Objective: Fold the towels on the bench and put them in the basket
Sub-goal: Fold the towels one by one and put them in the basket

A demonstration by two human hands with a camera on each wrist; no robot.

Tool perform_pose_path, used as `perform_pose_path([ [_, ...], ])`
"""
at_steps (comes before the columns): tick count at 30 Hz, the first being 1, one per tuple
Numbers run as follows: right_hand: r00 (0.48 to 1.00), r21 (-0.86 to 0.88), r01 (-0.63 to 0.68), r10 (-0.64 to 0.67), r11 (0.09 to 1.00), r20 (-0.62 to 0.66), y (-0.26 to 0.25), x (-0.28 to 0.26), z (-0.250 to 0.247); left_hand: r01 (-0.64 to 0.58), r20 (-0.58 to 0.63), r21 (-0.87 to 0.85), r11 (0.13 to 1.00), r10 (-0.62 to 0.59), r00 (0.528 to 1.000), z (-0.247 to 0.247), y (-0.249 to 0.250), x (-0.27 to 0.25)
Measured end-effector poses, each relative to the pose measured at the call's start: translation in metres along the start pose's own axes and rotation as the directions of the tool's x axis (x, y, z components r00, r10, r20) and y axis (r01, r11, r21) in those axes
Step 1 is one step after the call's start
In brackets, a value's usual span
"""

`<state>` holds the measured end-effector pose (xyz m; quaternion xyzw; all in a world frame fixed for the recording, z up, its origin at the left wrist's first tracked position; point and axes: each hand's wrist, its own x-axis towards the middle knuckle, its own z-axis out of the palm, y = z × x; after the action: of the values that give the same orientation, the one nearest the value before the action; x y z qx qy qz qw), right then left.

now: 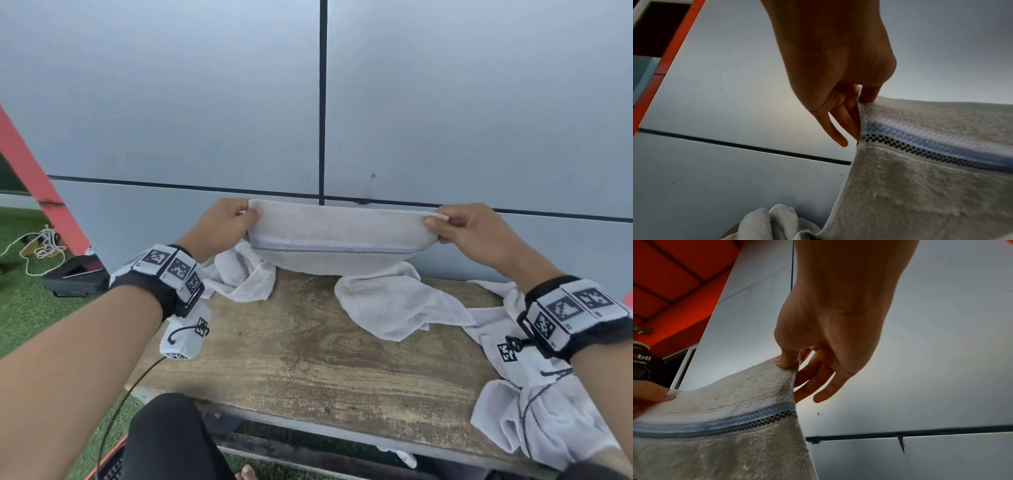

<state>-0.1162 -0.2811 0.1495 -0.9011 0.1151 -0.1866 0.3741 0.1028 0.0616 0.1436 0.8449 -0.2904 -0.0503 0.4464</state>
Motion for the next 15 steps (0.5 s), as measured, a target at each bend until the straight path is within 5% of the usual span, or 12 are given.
perform_pose_path([
  [4,0.998,0.160,-0.030,0.020,0.987,0.065,-0.021,-0.020,-0.012,0.038,0.058,-0.001,0.999,-0.038,0.998,-0.005,0.014,-0.019],
  [7,0.954,0.237,-0.169,0.098,0.957,0.284,-0.032,-0.040,-0.021,0.141,0.216,-0.037,0.989,-0.130,0.968,-0.008,0.016,-0.036],
  [11,0.810,0.147,-0.288,0.159,0.946,0.564,-0.030,-0.063,-0.014,0.301,0.478,0.014,0.953,-0.271,0.836,0.000,0.004,-0.060],
  [15,0.743,0.087,-0.344,0.214,0.935,0.635,-0.018,-0.077,0.006,0.372,0.598,0.070,0.926,-0.337,0.727,0.016,-0.013,-0.078],
])
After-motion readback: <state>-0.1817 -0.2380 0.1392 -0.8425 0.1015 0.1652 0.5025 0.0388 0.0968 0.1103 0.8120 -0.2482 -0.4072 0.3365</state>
